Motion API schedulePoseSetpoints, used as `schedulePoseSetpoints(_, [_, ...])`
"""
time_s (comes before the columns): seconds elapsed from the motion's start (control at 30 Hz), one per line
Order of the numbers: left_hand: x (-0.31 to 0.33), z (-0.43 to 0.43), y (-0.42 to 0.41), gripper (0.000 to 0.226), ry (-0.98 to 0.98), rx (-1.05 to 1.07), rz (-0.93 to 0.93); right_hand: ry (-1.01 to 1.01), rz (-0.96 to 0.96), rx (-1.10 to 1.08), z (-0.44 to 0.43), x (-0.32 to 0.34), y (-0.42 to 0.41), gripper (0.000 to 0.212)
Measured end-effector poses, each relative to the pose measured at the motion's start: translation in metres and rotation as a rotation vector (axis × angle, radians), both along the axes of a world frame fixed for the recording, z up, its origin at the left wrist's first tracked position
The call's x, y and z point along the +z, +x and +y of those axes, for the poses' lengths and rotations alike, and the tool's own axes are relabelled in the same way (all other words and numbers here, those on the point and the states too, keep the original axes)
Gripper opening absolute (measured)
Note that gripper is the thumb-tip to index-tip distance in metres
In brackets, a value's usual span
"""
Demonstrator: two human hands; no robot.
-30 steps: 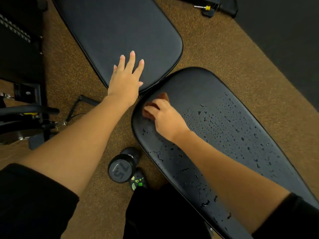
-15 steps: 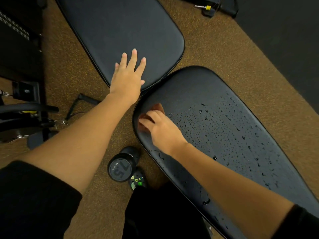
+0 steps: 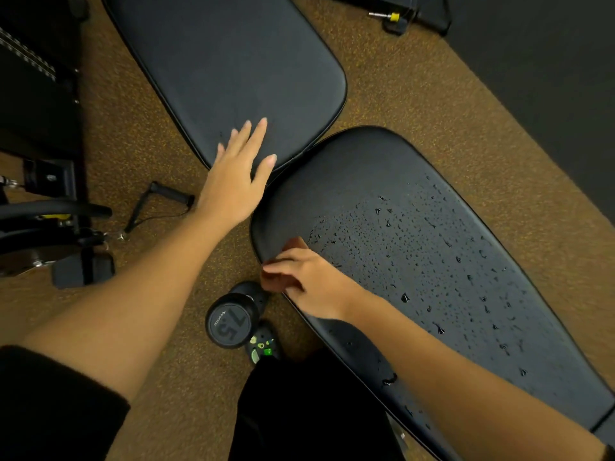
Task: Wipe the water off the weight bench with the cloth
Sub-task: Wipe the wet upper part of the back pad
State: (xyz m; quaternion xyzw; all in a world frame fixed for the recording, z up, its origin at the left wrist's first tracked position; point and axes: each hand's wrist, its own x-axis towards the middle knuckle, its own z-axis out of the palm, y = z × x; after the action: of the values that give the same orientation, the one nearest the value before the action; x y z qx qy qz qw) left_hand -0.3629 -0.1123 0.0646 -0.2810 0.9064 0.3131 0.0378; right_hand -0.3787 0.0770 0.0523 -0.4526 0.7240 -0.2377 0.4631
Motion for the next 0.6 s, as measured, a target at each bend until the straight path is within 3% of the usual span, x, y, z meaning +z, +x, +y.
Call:
schedulePoseSetpoints(0.17, [-0.004,0.071,0.044,0.04,0.207,0.439,0.269,0.064,-0.472,-0.753,0.011,0.024,-0.029,0.04])
schedulePoseSetpoints(0.27, [0.007,0.11,0.051,0.026,0.183,0.437,0.376,0.01,-0.636,-1.04,0.008,0.035,-0.035,0.027])
schedulePoseSetpoints(0.33, [0.017,0.131,0.051,0.03,0.193,0.381,0.385,-0.01,-0.798,-1.125,0.005,0.043,-0.038,0.026])
schedulePoseSetpoints(0.43, [0.028,0.149,0.05,0.047,0.386,0.354,0.28,-0.04,-1.111,-1.128,0.01,0.054,-0.036,0.047])
schedulePoseSetpoints(0.5, [0.03,0.15,0.05,0.046,0.507,0.354,0.249,-0.057,-1.304,-1.14,0.015,0.058,-0.033,0.058])
schedulePoseSetpoints(0.6, [0.029,0.142,0.053,0.043,0.445,0.34,0.262,-0.081,-1.412,-1.096,0.024,0.057,-0.03,0.067])
